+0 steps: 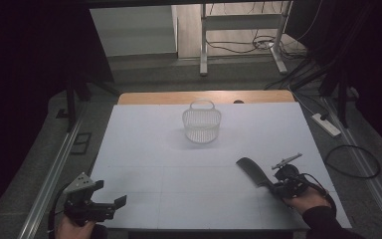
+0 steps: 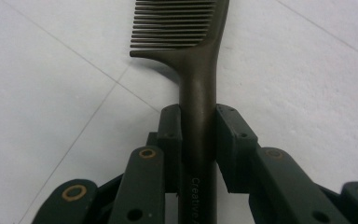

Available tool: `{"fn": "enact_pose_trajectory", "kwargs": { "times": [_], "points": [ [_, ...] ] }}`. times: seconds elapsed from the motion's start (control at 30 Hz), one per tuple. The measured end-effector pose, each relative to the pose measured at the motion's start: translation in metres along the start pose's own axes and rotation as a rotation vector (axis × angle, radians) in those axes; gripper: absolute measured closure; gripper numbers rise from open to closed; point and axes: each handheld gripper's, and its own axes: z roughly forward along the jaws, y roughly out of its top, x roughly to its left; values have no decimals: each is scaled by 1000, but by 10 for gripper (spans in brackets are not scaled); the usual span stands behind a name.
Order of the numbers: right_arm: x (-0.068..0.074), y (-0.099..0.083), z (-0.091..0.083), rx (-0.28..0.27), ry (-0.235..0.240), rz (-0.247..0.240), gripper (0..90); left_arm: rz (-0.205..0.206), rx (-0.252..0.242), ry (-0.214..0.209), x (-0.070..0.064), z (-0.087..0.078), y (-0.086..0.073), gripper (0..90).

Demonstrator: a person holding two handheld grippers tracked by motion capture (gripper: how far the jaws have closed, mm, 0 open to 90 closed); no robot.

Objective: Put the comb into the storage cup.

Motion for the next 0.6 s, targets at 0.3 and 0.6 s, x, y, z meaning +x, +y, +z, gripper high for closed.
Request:
{"fn": "enact_pose_trajectory", "kwargs": {
  "times": [0.3, 0.6],
  "points": [
    [1, -1, -8, -64, -3, -23, 722, -12, -20, -40, 1, 0, 2, 0],
    [4, -3, -16, -134, -29, -87, 722, 12, -44, -83, 1, 3, 7, 0]
  ]
}}
